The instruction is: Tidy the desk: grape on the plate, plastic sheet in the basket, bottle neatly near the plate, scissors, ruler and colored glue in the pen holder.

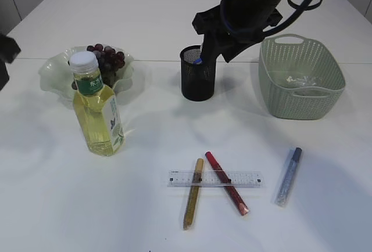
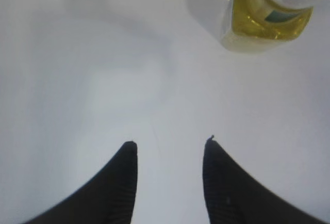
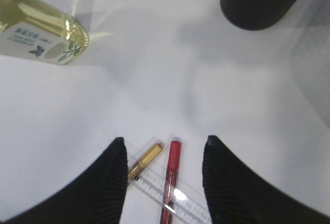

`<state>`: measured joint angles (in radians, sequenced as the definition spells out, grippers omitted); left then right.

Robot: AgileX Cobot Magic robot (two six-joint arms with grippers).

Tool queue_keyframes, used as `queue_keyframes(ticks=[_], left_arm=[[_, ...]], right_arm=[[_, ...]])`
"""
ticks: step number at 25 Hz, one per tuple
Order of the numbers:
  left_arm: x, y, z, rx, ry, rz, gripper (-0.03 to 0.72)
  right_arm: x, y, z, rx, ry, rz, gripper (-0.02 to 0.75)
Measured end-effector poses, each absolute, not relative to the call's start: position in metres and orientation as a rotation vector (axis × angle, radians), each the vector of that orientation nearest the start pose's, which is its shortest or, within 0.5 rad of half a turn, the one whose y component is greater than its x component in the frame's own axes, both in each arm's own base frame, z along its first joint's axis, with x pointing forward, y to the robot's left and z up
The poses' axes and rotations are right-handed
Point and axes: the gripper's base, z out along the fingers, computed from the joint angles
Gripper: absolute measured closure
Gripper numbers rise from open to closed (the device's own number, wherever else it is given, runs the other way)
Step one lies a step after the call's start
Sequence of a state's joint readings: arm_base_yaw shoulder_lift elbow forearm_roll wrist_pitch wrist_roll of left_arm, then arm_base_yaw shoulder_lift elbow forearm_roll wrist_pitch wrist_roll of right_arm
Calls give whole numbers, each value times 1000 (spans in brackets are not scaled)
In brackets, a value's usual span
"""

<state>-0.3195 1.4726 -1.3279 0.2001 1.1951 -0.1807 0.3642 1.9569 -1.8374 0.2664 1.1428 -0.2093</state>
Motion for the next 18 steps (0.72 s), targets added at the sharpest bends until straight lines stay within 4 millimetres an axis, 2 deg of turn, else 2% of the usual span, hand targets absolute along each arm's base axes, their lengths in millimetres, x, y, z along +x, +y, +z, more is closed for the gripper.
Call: queue_keyframes(ticks=[4,8,13,18], left_arm=[[276,-74,299,290,2826,175,379],[267,-77,270,285,2875,96,379],[256,-73,257,233,2837,5,379],[255,-46,251,21,2836,-58,379]], right_arm=[[375,183,314,-760,2683,390,353],[368,188,317,-798,2682,363,353],[355,190,302,-851,2734,308,353],[333,206,281,-1017,2769,230,353]])
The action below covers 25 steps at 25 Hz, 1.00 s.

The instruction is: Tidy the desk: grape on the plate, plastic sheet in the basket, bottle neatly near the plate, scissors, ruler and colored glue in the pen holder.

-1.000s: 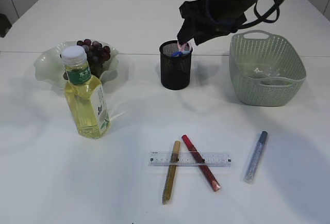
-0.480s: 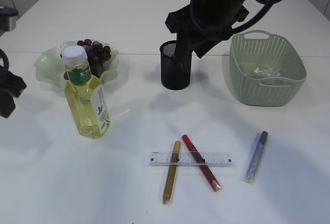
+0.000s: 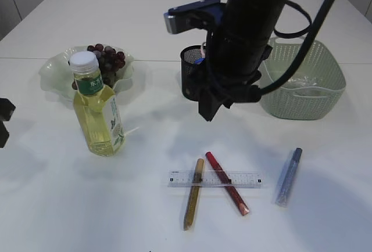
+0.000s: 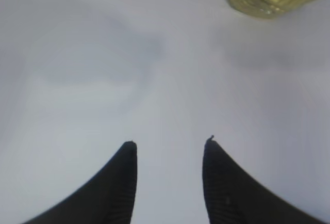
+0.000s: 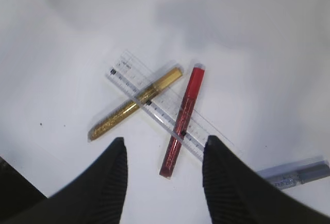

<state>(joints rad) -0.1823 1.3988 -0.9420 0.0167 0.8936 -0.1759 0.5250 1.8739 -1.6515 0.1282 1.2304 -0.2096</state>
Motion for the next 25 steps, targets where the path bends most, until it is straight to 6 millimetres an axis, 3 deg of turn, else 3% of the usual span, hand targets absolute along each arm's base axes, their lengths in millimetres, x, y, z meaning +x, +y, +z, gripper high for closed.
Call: queue_keyframes(ticks=[4,7,12,25], left_arm=[[259,-28,253,-125,2808,-101,379],[261,-27,254,-169,2785,-142,379],[261,-29,253,-185,2783,-169,379],[264,-29,254,-185,2739,-173,379]], right_arm=[[319,226,276,-1281,2651,182,353],[315,237,274,-1528,2493,164,353],[318,250,252,-1942,2199,179,353],[330,264,192,-2076,2219,200,259]])
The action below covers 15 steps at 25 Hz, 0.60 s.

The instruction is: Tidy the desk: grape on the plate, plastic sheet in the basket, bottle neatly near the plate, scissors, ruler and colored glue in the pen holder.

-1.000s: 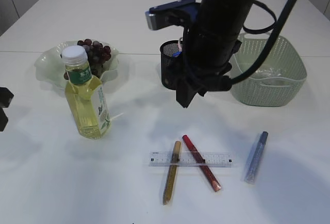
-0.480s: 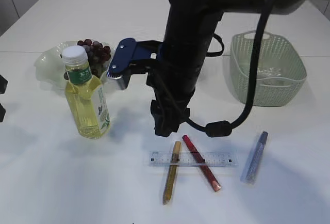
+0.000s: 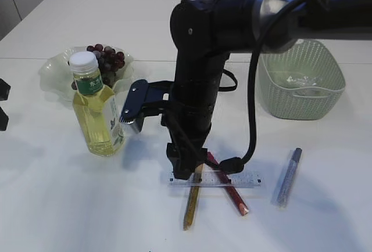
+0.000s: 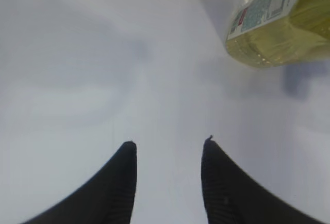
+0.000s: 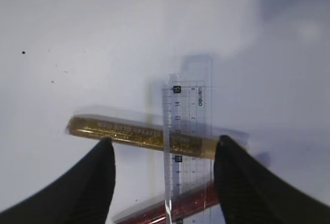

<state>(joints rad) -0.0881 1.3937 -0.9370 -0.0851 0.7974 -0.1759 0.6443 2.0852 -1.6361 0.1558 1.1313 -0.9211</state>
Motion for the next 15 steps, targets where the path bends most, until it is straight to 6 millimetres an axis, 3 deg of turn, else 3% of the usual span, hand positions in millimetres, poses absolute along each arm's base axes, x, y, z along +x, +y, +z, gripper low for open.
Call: queue_keyframes(ticks=[7,15], left_arm=[[264,-29,254,-185,2738,-174,379],[264,-29,254,-185,2738,-174,379]], right_arm=[[333,278,170,-2051,2198,154,257],[335,279,150,-2065,2263,143,248]])
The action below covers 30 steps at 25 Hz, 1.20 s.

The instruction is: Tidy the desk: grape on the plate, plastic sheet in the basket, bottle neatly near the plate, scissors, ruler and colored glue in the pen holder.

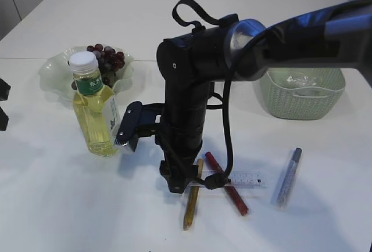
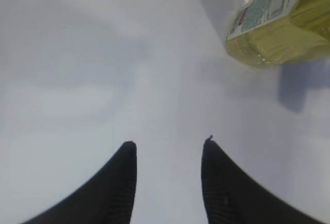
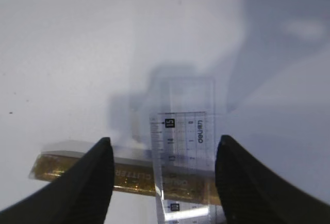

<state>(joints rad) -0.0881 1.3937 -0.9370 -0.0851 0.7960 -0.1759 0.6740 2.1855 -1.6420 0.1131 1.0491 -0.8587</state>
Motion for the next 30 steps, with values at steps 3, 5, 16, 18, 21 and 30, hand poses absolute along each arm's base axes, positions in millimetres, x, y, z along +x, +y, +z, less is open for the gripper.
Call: queue_keyframes(ticks=[3,5,16,18,21,30], left_arm=[[264,-29,254,-185,2738,-174,379],[264,-29,254,-185,2738,-174,379],[264,-29,254,-185,2738,-174,379],[264,-29,254,-185,2737,-174,379],[264,-29,254,-185,2737,-174,379],[264,-29,254,-185,2737,-174,379]], right_arm=[[335,279,145,-2074,2276,142,246],[335,278,145,-2076,2275,133,237],[336,278,137,-2082,2288,116,205],[337,278,136,-2076,2288,115,205],[338,279,134,-2070,2290,114,205],[338,279,127,-2078,2302,111,258]])
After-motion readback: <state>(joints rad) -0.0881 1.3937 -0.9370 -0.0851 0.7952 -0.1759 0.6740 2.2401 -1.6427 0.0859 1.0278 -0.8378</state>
